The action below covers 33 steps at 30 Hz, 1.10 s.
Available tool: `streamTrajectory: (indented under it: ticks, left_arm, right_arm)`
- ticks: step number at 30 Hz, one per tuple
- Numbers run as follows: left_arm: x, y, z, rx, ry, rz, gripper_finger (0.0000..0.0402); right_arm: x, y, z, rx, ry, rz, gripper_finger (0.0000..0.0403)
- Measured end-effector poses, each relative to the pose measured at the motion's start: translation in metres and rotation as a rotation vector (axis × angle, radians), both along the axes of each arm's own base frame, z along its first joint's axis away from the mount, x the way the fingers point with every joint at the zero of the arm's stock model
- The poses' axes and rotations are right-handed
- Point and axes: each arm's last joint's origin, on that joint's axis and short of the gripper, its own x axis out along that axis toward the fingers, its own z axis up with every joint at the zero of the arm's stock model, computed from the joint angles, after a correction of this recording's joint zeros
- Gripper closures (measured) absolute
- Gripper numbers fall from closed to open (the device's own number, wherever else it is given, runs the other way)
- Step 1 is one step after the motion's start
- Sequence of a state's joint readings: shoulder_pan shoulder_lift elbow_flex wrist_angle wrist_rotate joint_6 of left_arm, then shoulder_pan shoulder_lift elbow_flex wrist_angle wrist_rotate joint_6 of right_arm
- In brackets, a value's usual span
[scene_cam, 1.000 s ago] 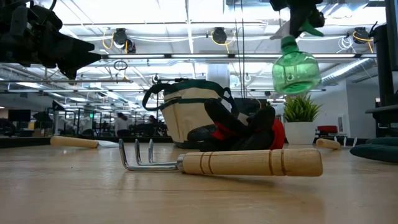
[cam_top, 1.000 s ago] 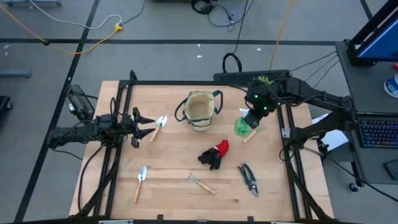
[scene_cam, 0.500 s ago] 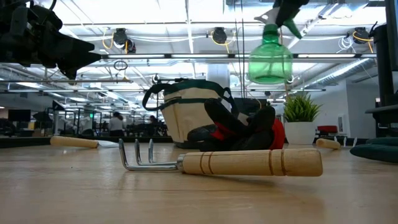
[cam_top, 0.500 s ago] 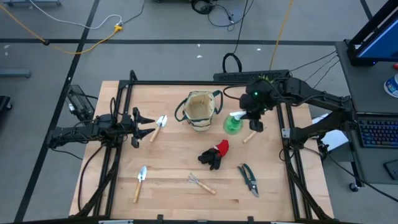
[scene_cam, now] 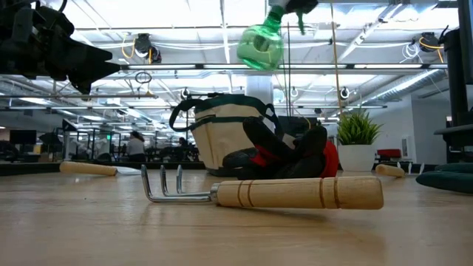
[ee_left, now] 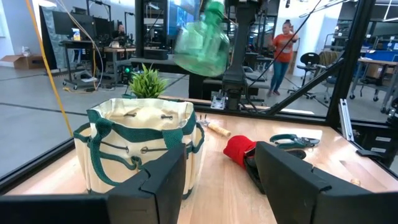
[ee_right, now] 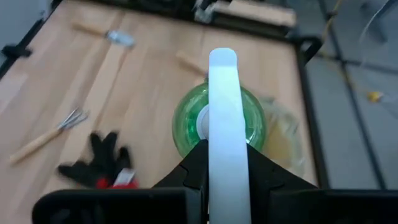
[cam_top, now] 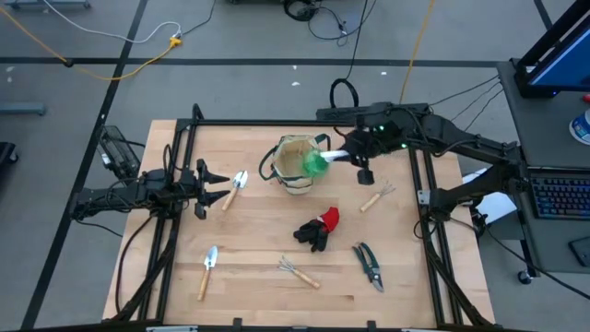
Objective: Pick & Place Garden tools in Gardening bag
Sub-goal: Put the green and white spray bottle into the gardening bag
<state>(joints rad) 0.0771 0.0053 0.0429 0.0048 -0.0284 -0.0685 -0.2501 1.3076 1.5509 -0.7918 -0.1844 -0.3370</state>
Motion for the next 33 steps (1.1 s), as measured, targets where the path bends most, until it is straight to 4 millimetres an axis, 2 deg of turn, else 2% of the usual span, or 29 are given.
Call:
streamTrajectory:
  ticks: [4, 9, 13, 18, 23, 33]
  left_arm:
    - [0.000, 0.000, 0.000, 0.000, 0.000, 0.000, 0.0201]
    - [0.000, 0.000, 0.000, 0.000, 0.000, 0.000, 0.0201]
    - [0.000, 0.000, 0.000, 0.001, 0.000, 0.001, 0.0201]
    - [0.000, 0.000, 0.000, 0.009, 0.002, 0.001, 0.0201]
    - [0.000, 0.000, 0.000, 0.011, 0.001, 0.001, 0.0201]
    - [0.000, 0.000, 0.000, 0.011, 0.002, 0.001, 0.0201]
  right_arm:
    - [0.007, -0.009, 0.008, -0.060, -0.106, -0.024, 0.0361]
    - [0.013, -0.025, 0.012, -0.123, -0.176, -0.143, 0.0361]
    - [0.014, -0.038, 0.013, -0.063, -0.218, -0.232, 0.0361]
    - [0.023, -0.054, 0.003, 0.013, -0.201, -0.307, 0.0361]
    - [0.034, -0.062, -0.009, 0.118, -0.178, -0.289, 0.0361]
    - [0.049, -0.067, -0.038, 0.240, -0.036, -0.270, 0.0361]
